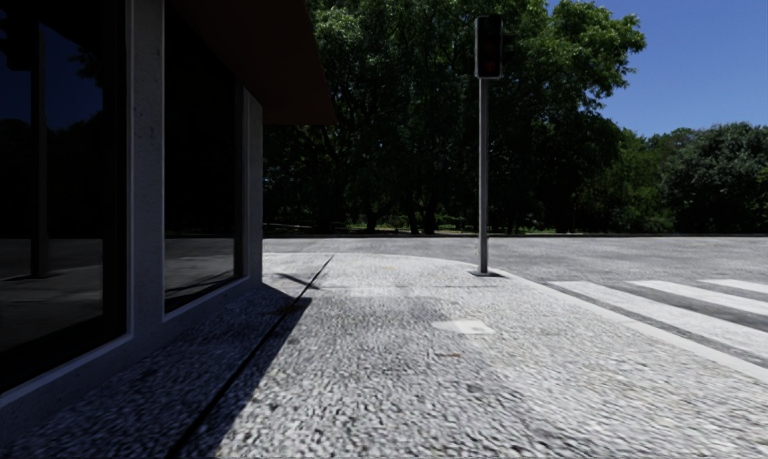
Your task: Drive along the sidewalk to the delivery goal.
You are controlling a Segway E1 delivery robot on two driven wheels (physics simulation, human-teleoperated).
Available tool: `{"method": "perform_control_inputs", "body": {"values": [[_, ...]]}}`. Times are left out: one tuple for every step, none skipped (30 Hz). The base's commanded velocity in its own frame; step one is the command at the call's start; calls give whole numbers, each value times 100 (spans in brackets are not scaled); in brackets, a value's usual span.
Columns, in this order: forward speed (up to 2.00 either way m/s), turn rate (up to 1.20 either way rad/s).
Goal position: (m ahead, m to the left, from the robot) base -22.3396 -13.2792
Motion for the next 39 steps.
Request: {"method": "perform_control_inputs", "body": {"values": [[200,0],[200,0],[200,0],[200,0],[200,0],[200,0],[200,0],[200,0],[200,0],[200,0],[200,0],[200,-10],[200,-36],[200,-64],[200,-89],[200,-105],[200,-120],[196,-120],[193,-120],[191,-120],[190,-120],[190,-120],[190,-120],[190,-120],[190,-120],[190,-120],[190,-120],[190,-120],[190,-120],[190,-120],[190,-120],[190,-120],[190,-120],[190,-120],[190,-120],[190,-120],[190,-120],[190,-120],[190,-120]]}}
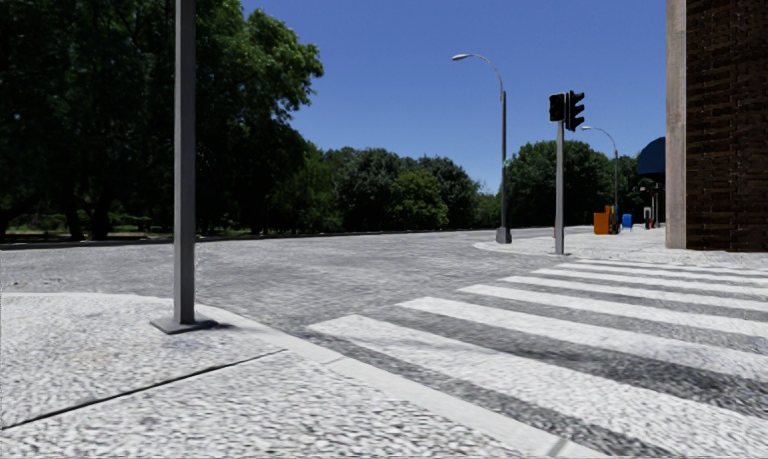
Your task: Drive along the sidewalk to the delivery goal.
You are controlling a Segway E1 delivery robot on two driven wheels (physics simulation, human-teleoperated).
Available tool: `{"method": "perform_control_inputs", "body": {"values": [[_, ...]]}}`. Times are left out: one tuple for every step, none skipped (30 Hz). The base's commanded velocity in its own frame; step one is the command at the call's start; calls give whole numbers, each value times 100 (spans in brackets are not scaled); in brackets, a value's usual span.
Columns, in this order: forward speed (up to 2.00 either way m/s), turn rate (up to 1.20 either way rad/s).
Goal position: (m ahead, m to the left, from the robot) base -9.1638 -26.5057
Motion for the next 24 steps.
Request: {"method": "perform_control_inputs", "body": {"values": [[190,-120],[190,-120],[190,-120],[190,-120],[190,-120],[190,-120],[190,-113],[190,-113],[190,-34],[190,-10],[190,-1],[190,0],[190,0],[190,0],[190,0],[190,0],[190,0],[190,0],[190,-43],[190,-60],[190,-60],[190,-77],[190,-81],[190,-82]]}}
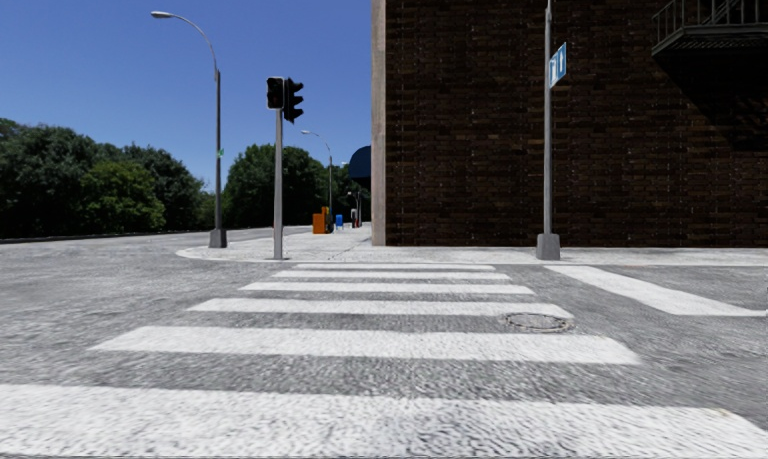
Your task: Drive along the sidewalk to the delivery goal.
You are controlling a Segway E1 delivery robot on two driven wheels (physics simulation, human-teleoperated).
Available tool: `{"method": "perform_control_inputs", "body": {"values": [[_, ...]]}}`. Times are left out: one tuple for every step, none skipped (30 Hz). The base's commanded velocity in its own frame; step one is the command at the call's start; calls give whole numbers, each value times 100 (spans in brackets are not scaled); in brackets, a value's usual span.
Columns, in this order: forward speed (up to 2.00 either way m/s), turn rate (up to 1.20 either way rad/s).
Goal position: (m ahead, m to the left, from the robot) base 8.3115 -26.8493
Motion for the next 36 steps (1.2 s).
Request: {"method": "perform_control_inputs", "body": {"values": [[190,-82],[190,-81],[190,0],[190,0],[191,0],[191,0],[191,0],[191,0],[191,0],[191,0],[191,0],[191,0],[191,0],[191,0],[191,0],[191,0],[191,0],[191,0],[191,0],[191,0],[191,0],[191,0],[191,0],[191,0],[191,0],[191,0],[191,0],[191,0],[191,0],[191,0],[191,0],[191,0],[191,0],[191,0],[191,0],[191,0]]}}
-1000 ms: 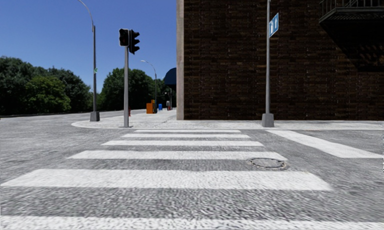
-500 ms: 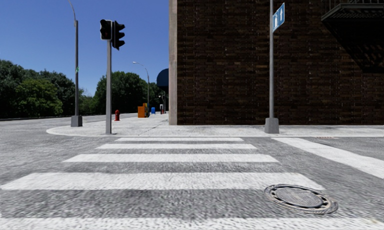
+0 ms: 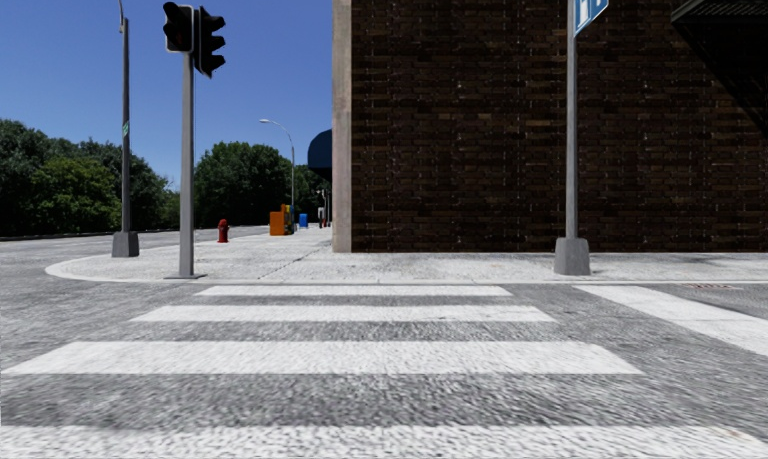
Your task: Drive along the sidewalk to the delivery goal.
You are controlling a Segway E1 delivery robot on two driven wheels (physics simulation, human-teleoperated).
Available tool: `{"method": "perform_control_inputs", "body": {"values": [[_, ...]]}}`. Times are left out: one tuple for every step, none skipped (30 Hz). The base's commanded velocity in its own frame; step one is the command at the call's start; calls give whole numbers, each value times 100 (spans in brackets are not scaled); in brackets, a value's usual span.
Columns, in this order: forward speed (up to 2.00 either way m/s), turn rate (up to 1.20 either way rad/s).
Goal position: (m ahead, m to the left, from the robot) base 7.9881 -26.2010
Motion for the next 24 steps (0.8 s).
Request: {"method": "perform_control_inputs", "body": {"values": [[191,0],[191,0],[191,0],[191,0],[191,0],[191,0],[191,0],[191,0],[191,0],[191,0],[191,0],[191,0],[191,0],[191,0],[191,0],[191,0],[191,0],[191,0],[191,0],[191,0],[191,0],[191,0],[191,0],[191,0]]}}
